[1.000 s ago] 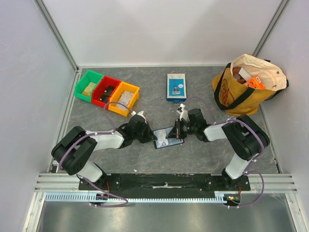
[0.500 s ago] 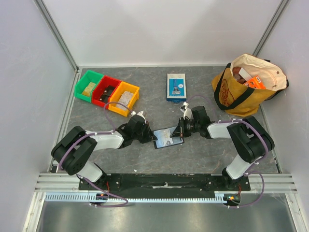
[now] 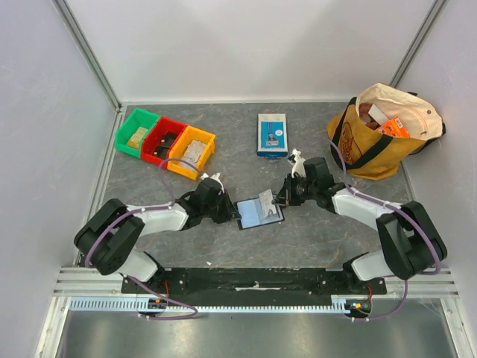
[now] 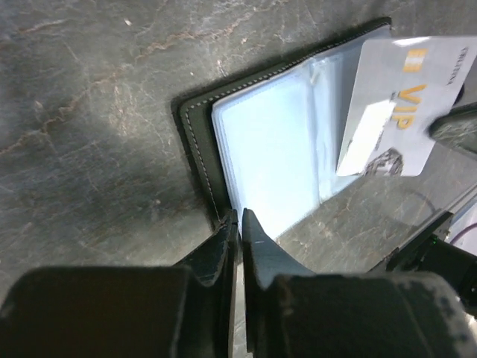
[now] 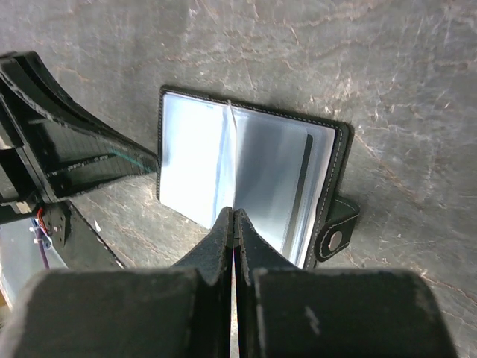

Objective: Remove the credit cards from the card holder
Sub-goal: Remove the credit card from the card holder, then place the credit card in the storage box.

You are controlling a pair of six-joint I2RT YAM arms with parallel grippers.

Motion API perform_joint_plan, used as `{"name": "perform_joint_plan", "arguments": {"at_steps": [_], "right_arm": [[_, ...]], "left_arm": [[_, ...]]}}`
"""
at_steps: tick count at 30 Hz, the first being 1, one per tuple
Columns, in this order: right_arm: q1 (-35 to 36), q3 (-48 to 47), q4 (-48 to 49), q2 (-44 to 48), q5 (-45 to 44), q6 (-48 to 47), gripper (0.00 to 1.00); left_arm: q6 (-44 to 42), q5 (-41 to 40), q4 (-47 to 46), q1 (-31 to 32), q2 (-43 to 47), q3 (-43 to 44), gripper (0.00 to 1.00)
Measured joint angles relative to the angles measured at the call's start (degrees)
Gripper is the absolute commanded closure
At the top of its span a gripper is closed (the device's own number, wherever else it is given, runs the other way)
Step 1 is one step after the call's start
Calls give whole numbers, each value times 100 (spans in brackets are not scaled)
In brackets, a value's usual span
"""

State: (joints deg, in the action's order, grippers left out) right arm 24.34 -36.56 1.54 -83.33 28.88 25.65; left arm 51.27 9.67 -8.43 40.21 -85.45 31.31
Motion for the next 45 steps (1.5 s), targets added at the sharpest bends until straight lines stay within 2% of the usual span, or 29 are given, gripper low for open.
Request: {"name": "perform_joint_plan", "arguments": {"at_steps": [1, 5, 7, 9, 13, 18, 23, 29, 45], "right_arm": [[-9, -24, -55, 85, -35, -15, 100], [-20, -151, -251, 411, -42, -35, 100], [-20, -157, -308, 560, 17, -22, 100], [-20, -157, -365, 721, 131, 7, 100], [-20, -164, -382, 1032, 378, 90, 100], [-20, -166, -321, 1467, 800, 339, 100], [-20, -81, 479, 1716, 1353, 1032, 100], [-20, 131, 1335, 1805, 1797, 1709, 100], [-9, 205, 1897, 1880, 2238, 2129, 100]], "left_arm": [[-7, 17, 9, -2, 57, -20, 76], [-57, 177, 15, -57, 501, -118, 37], [-92, 275, -7, -90, 813, -127, 30], [-116, 350, -90, -116, 1134, -127, 26], [-122, 588, -442, -166, 1561, -153, 25], [-76, 1003, -1521, -238, 1716, -590, 25], [142, 1373, -2798, -302, 1696, -1193, 26], [339, 1746, -4041, -323, 1672, -1381, 29], [485, 1958, -4878, -323, 1685, -1381, 45]]}}
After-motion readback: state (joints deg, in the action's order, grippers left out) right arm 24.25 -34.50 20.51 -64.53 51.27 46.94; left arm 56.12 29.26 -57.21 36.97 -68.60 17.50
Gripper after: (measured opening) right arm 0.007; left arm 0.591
